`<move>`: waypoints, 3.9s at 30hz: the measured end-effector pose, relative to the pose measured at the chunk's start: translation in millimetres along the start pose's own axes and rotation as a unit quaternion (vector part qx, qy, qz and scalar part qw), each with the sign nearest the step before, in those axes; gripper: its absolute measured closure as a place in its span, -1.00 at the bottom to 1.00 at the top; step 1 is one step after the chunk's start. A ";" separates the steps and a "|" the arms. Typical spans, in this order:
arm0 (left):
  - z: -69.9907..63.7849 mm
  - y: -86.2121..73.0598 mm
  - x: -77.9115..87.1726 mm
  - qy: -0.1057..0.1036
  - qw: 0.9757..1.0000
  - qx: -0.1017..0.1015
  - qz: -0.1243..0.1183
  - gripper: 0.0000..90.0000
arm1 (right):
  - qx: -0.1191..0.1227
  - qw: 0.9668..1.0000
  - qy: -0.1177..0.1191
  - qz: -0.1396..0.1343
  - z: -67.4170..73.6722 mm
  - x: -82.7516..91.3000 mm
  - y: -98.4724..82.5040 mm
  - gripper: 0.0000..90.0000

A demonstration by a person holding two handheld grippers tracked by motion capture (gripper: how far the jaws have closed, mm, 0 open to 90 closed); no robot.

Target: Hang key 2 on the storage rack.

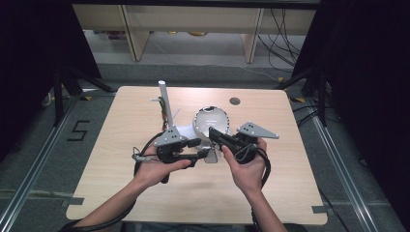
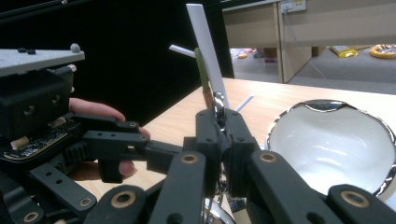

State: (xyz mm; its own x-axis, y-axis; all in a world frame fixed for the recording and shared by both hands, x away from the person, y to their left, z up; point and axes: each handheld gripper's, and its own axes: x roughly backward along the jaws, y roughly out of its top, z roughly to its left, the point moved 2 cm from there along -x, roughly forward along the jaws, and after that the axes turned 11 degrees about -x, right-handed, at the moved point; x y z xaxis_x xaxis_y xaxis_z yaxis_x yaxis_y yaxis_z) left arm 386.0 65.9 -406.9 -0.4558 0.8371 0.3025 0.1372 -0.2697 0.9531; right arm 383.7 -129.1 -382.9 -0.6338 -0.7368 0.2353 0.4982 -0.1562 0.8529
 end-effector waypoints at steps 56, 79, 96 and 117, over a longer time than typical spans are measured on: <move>-0.9 4.8 -1.3 0.051 0.998 -0.042 -0.003 0.68 | 0.018 1.000 0.021 -0.010 13.0 -10.8 -6.7 0.54; 29.1 -17.4 21.3 0.105 0.994 -0.020 0.032 0.70 | -0.038 0.996 -0.048 -0.061 -38.5 52.4 -13.0 0.47; 60.1 -32.5 44.0 0.166 0.985 -0.005 0.044 0.80 | -0.053 0.992 -0.091 -0.070 -62.8 68.6 -20.9 0.46; 101.9 -44.5 70.7 0.239 0.969 0.015 0.056 0.80 | -0.046 0.991 -0.099 -0.072 -60.3 71.0 -22.5 0.44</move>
State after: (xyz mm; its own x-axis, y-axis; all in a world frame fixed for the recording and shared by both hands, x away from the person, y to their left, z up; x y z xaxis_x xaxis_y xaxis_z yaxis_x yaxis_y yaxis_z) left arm 437.4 185.6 -427.1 -0.7903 0.4859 0.3733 0.2316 -0.3272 0.9161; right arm 363.2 -217.5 -413.5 -0.8018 -0.5601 0.2082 0.4399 -0.3175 0.8400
